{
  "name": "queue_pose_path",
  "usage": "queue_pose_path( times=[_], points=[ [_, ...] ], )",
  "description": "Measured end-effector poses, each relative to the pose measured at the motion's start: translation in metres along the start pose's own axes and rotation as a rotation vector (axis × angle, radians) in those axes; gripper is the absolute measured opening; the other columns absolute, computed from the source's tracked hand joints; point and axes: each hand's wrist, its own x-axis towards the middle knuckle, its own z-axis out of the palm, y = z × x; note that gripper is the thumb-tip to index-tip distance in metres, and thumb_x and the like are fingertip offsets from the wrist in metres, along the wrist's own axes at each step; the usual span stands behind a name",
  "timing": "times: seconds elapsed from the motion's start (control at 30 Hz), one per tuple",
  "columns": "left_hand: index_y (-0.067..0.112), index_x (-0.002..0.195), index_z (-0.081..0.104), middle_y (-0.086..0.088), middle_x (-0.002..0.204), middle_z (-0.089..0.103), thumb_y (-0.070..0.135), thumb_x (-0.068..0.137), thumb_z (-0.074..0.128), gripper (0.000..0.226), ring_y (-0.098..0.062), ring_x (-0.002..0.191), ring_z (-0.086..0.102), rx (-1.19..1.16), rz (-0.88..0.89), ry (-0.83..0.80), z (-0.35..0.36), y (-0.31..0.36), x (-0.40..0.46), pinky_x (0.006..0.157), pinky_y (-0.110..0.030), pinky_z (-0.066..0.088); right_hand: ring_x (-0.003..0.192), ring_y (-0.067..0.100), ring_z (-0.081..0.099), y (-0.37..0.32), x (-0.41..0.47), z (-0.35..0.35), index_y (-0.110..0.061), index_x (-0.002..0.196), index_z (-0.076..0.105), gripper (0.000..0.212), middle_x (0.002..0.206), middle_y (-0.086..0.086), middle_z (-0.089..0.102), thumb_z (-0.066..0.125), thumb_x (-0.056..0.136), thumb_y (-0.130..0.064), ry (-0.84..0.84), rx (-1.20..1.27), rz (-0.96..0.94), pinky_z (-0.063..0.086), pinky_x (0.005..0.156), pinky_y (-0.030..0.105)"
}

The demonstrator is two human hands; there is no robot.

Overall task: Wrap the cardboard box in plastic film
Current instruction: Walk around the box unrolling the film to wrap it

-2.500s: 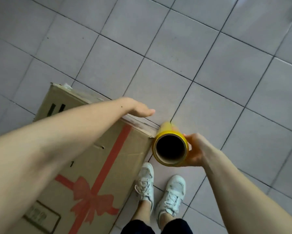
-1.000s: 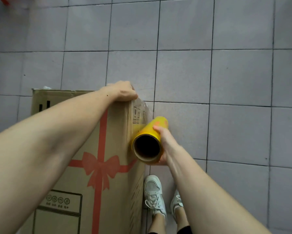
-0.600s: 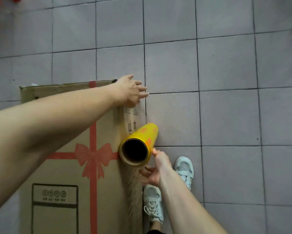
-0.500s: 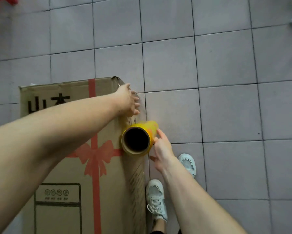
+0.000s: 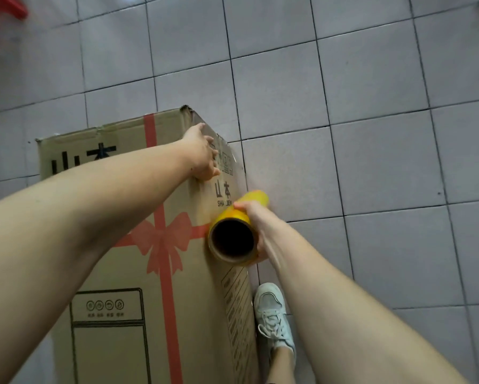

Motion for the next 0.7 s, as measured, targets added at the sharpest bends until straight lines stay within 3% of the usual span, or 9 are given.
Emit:
queue_pose_path(
  times=[0.03, 0.07, 0.17, 0.37, 0.47, 0.53, 0.6, 0.67, 0.7],
  points=[
    [0.039, 0.156, 0.011, 0.012, 0.164, 0.003, 0.056, 0.099, 0.009, 0.059, -0.018, 0.151, -0.006, 0.029, 0.005, -0.009, 0.0, 0.0, 0.0, 0.119, -0.052, -0.008, 0.089, 0.034, 0.066, 0.018, 0.005, -0.002, -0.012, 0.133, 0.038, 0.084, 0.119, 0.015, 0.056, 0.076, 0.065, -0.043, 0.057, 0.106, 0.03, 0.056, 0.084, 0.054],
    [0.039, 0.156, 0.01, 0.011, 0.164, 0.002, 0.056, 0.1, 0.009, 0.059, -0.018, 0.151, -0.007, 0.04, -0.003, -0.023, 0.001, -0.001, 0.0, 0.119, -0.052, -0.009, 0.094, 0.038, 0.064, 0.035, 0.008, -0.005, -0.022, 0.137, 0.031, 0.091, 0.125, 0.015, 0.052, 0.076, 0.061, -0.044, 0.085, 0.194, 0.033, 0.054, 0.079, 0.061],
    [0.037, 0.156, 0.008, 0.011, 0.164, 0.002, 0.057, 0.098, 0.01, 0.061, -0.016, 0.151, -0.008, 0.059, -0.007, -0.023, 0.004, -0.001, 0.002, 0.118, -0.05, -0.01, 0.098, 0.043, 0.062, 0.08, 0.014, -0.017, -0.038, 0.135, 0.032, 0.086, 0.127, 0.016, 0.051, 0.071, 0.059, -0.05, 0.075, 0.417, 0.034, 0.05, 0.07, 0.07],
    [0.034, 0.157, 0.011, 0.009, 0.165, 0.009, 0.056, 0.096, 0.014, 0.065, -0.017, 0.152, -0.001, 0.143, -0.062, -0.059, 0.007, 0.005, 0.007, 0.118, -0.052, -0.006, 0.105, 0.044, 0.061, 0.121, 0.019, -0.016, -0.038, 0.141, 0.036, 0.067, 0.13, 0.016, 0.056, 0.053, 0.08, -0.062, -0.03, 0.519, 0.176, 0.053, 0.068, 0.063],
    [0.029, 0.149, 0.038, 0.005, 0.158, 0.031, 0.042, 0.099, 0.024, 0.053, -0.019, 0.149, 0.02, 0.044, 0.009, 0.025, -0.009, 0.023, -0.01, 0.12, -0.054, 0.006, 0.116, 0.045, 0.054, 0.111, 0.017, -0.021, -0.046, 0.144, 0.028, 0.056, 0.142, 0.012, 0.046, 0.044, 0.092, -0.056, -0.044, 0.435, 0.141, 0.05, 0.071, 0.065],
    [0.03, 0.14, 0.049, 0.006, 0.152, 0.042, 0.043, 0.101, 0.023, 0.048, -0.018, 0.143, 0.034, -0.06, 0.136, 0.138, -0.016, 0.045, -0.023, 0.118, -0.052, 0.018, 0.125, 0.043, 0.047, 0.103, 0.024, -0.025, -0.054, 0.143, 0.026, 0.053, 0.148, 0.007, 0.039, 0.04, 0.093, -0.043, -0.009, 0.319, 0.073, 0.046, 0.085, 0.065],
    [0.033, 0.149, 0.036, 0.008, 0.16, 0.029, 0.05, 0.102, 0.018, 0.053, -0.016, 0.147, 0.026, -0.141, 0.174, 0.084, -0.009, 0.073, -0.033, 0.119, -0.051, 0.016, 0.124, 0.036, 0.051, 0.097, 0.025, -0.027, -0.041, 0.142, 0.039, 0.055, 0.142, 0.008, 0.048, 0.04, 0.087, -0.034, 0.06, 0.186, -0.018, 0.046, 0.095, 0.056],
    [0.037, 0.156, 0.018, 0.009, 0.164, 0.01, 0.054, 0.101, 0.011, 0.057, -0.017, 0.152, 0.008, -0.074, 0.131, -0.02, 0.005, 0.093, -0.036, 0.12, -0.053, 0.003, 0.114, 0.033, 0.059, 0.088, 0.03, -0.03, -0.014, 0.137, 0.051, 0.054, 0.128, 0.013, 0.058, 0.044, 0.087, -0.032, 0.149, 0.099, -0.067, 0.051, 0.089, 0.044],
    [0.039, 0.156, 0.013, 0.009, 0.165, 0.003, 0.054, 0.101, 0.009, 0.057, -0.017, 0.152, 0.001, -0.025, 0.082, -0.05, 0.013, 0.097, -0.035, 0.118, -0.053, -0.003, 0.117, 0.035, 0.057, 0.081, 0.028, -0.03, -0.009, 0.137, 0.051, 0.056, 0.131, 0.016, 0.057, 0.045, 0.087, -0.034, 0.162, 0.03, -0.09, 0.049, 0.093, 0.046]
  ],
)
